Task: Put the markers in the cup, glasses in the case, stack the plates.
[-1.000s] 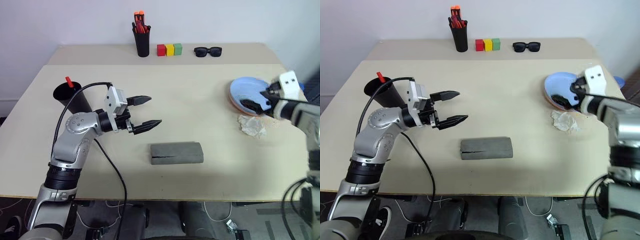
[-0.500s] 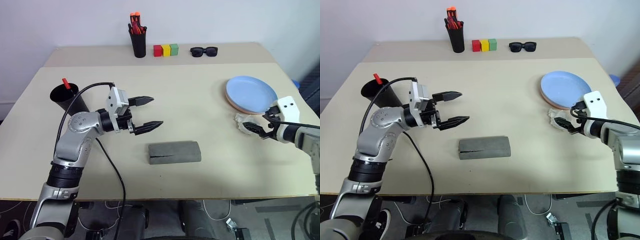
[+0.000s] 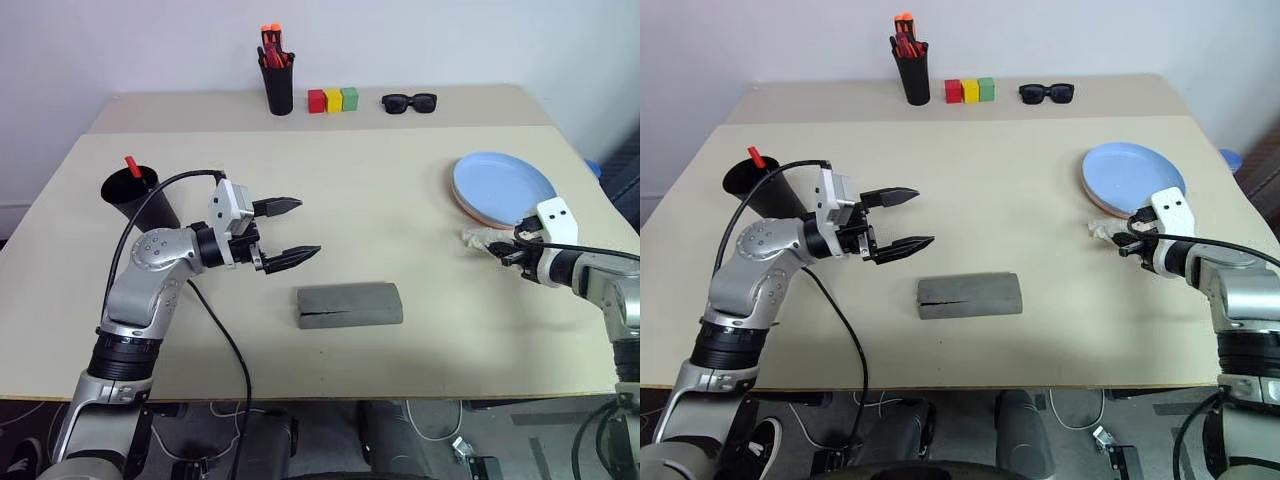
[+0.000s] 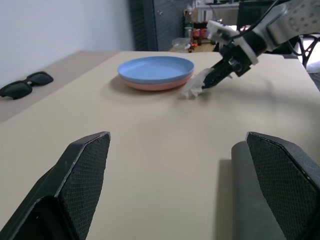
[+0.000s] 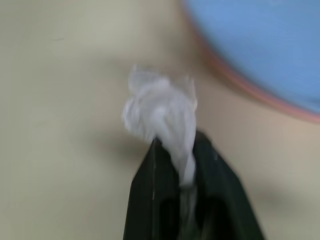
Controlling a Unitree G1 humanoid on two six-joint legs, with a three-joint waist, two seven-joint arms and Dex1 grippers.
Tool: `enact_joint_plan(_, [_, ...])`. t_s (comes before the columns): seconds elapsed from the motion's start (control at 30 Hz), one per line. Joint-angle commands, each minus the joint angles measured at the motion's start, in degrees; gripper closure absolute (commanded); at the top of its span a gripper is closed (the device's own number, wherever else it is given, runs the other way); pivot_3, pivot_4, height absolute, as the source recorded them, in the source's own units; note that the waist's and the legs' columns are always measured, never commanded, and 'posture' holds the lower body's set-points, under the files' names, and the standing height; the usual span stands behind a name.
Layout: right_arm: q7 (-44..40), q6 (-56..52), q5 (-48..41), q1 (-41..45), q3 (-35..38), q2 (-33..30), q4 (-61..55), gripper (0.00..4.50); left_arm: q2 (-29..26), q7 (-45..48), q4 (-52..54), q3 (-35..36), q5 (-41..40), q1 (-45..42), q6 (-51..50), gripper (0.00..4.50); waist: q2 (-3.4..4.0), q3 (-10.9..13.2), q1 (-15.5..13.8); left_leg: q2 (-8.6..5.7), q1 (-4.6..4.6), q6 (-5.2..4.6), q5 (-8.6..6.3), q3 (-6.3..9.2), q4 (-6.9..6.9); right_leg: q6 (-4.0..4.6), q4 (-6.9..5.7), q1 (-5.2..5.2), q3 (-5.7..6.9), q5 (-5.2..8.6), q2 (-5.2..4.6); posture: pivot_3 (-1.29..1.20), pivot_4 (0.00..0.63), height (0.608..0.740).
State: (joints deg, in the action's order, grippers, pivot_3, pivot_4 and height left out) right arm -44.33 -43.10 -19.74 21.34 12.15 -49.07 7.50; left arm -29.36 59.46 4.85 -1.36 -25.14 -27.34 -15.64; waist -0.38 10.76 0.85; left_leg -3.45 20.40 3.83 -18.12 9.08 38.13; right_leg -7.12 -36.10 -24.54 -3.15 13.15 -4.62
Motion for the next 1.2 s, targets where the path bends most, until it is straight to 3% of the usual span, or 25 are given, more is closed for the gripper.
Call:
enact_joint_plan(0.03, [-4.06,-1.5,-4.35,1.11,3.84,-3.47,-6.15,4.39,-0.18,-0.06,0.7,0.96,-0.18,-0.17,1.63,0.0,0.0,0.0,-0.02,0.0,0.0,0.0,0.0,0.0,0.0,0.0,0.0,0.0,0.0,0.0,0.0,0.0,0.15,0.74])
enact_joint_plan(0.17, [0.66,2.13,-3.78,10.79,4.82,-0.68,-0.44,4.39,0.36,-0.12,-0.66,0.87,0.4,-0.91,3.41,0.0,0.0,0.0,0.44,0.01,-0.05,0.0,0.0,-0.04,0.01,0.0,-0.01,0.01,-0.02,-0.01,0.01,0.0,0.15,0.74])
enact_joint_plan(0.3, [10.55,13.23,5.51,22.46,0.35,2.79,16.57,4.39,0.73,-0.61,-0.2,0.7,0.77,-0.74,3.92,0.0,-0.03,0.01,0.32,0.03,-0.05,0.02,0.01,-0.05,0.0,0.01,-0.01,0.01,-0.01,-0.02,0.02,0.0,0.15,0.74])
enact_joint_plan(0.53, [12.26,27.79,12.56,30.07,-4.65,7.4,38.88,4.39,-1.9,-4.83,7.14,2.52,-0.09,0.59,-1.29,0.0,-0.04,0.02,0.11,-0.01,0.11,0.01,0.0,-0.05,-0.07,0.02,0.09,-0.12,0.0,-0.02,-0.04,0.0,0.15,0.74])
enact_joint_plan(0.57, [11.26,27.77,11.81,30.96,-4.05,7.86,41.56,3.69,-2.29,-5.61,8.27,2.91,-0.37,0.93,-2.26,0.0,-0.02,0.03,0.12,-0.01,0.14,0.02,0.01,-0.07,-0.09,0.02,0.1,-0.15,-0.01,-0.02,-0.05,0.0,0.15,0.74])
enact_joint_plan(0.83, [12.72,33.28,14.2,34.34,-4.78,8.11,49.58,0.03,-3.59,-8.24,10.84,5.62,-2.69,2.94,-5.32,0.0,-0.02,0.04,0.54,0.01,0.03,0.02,0.01,-0.11,-0.12,0.03,-0.01,-0.15,-0.03,-0.03,-0.01,0.0,0.15,0.74])
enact_joint_plan(1.1, [9.82,36.13,7.08,34.67,1.59,8.84,37.79,0.03,-4.16,-8.97,11.25,7.83,-8.27,2.62,-10.92,0.0,0.03,0.07,0.99,0.01,0.08,0.02,0.01,-0.1,-0.13,0.04,0.01,-0.18,-0.03,-0.03,-0.01,0.0,0.15,0.74])
enact_joint_plan(1.2, [-0.27,28.64,-3.92,28.66,3.97,11.29,21.53,0.03,-5.85,-9.03,11.54,9.37,-8.4,3.45,-10.93,0.0,0.02,0.07,1.51,0.02,0.09,0.02,0.01,-0.08,-0.14,0.04,0.01,-0.18,-0.03,-0.04,0.0,0.0,0.15,0.74])
